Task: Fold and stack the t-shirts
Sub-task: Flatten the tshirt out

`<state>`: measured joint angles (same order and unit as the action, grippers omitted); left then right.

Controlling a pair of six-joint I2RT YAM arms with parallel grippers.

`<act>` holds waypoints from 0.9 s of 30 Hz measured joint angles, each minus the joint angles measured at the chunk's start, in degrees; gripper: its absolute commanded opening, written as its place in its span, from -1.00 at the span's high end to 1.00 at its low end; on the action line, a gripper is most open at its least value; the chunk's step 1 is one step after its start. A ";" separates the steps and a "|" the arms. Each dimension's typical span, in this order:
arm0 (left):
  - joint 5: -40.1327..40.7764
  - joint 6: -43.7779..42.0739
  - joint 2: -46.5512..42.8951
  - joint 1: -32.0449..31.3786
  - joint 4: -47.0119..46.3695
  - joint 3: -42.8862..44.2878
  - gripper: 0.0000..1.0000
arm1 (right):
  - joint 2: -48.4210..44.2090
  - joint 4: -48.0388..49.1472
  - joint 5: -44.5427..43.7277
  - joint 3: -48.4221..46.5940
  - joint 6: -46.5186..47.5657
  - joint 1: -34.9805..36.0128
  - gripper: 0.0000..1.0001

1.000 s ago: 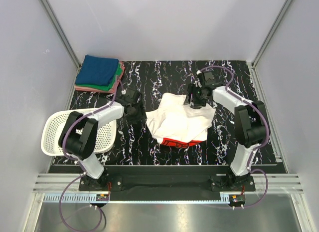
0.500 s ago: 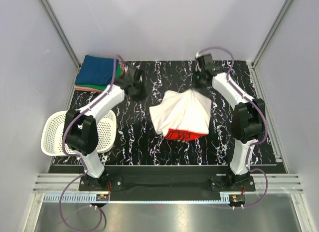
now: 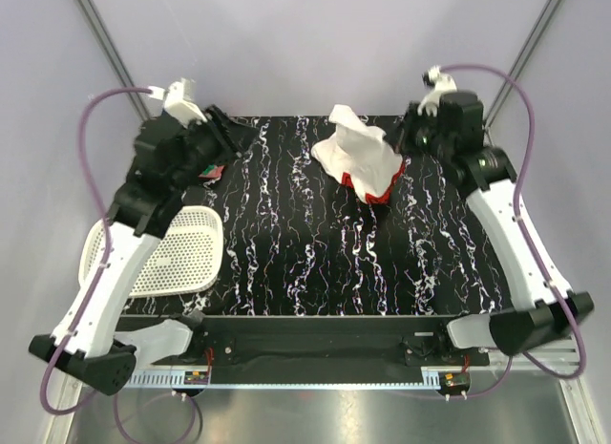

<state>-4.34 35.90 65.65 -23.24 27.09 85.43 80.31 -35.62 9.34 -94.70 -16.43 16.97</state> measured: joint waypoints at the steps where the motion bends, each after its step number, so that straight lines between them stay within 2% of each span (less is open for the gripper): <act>1: -0.50 0.09 0.04 0.00 -0.70 -2.47 0.10 | -3.91 1.60 -0.02 6.71 -1.01 0.00 0.99; 3: -1.77 0.09 1.53 0.00 -1.60 -8.33 0.09 | -10.27 1.51 -1.90 19.58 -3.32 -0.02 0.99; 6: -3.28 0.09 7.04 0.00 -1.31 -14.73 0.06 | -14.58 -0.87 -9.16 33.11 -6.71 -0.15 0.97; 10: -4.07 0.15 12.00 0.00 -0.44 -18.53 0.00 | -11.39 -4.20 -20.04 37.59 -10.49 -3.85 0.95; 12: -4.15 0.11 14.32 0.00 -1.77 -18.16 -0.03 | -7.50 -4.44 -23.82 36.04 -11.85 -8.81 0.85; 13: -4.26 0.09 16.31 0.00 -1.75 -16.85 -0.09 | -5.49 -4.52 -25.29 34.93 -12.20 -10.93 0.81; 15: -4.48 -0.28 21.68 0.00 -2.27 -12.98 -0.17 | -1.49 -4.72 -27.74 32.35 -13.05 -14.38 0.57; 16: -4.87 -0.68 25.70 0.00 -1.77 -9.62 -0.21 | -0.20 -4.74 -28.35 31.45 -13.20 -15.10 0.37; 18: -5.66 -1.44 33.90 0.00 -2.32 -2.84 -0.22 | 1.57 -4.74 -28.30 29.99 -13.86 -15.63 0.12; 23: -7.52 -2.32 54.12 0.13 -2.05 14.25 -0.25 | 0.72 -4.48 -22.88 28.63 -14.49 -15.52 0.00; 27: -9.07 -2.12 64.57 0.55 -0.63 23.19 -0.28 | -4.74 -0.92 -13.99 31.85 -14.99 -15.26 -0.11</act>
<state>-13.41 33.78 130.21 -22.70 26.46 108.62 75.57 -36.53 -4.64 -62.85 -31.42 1.72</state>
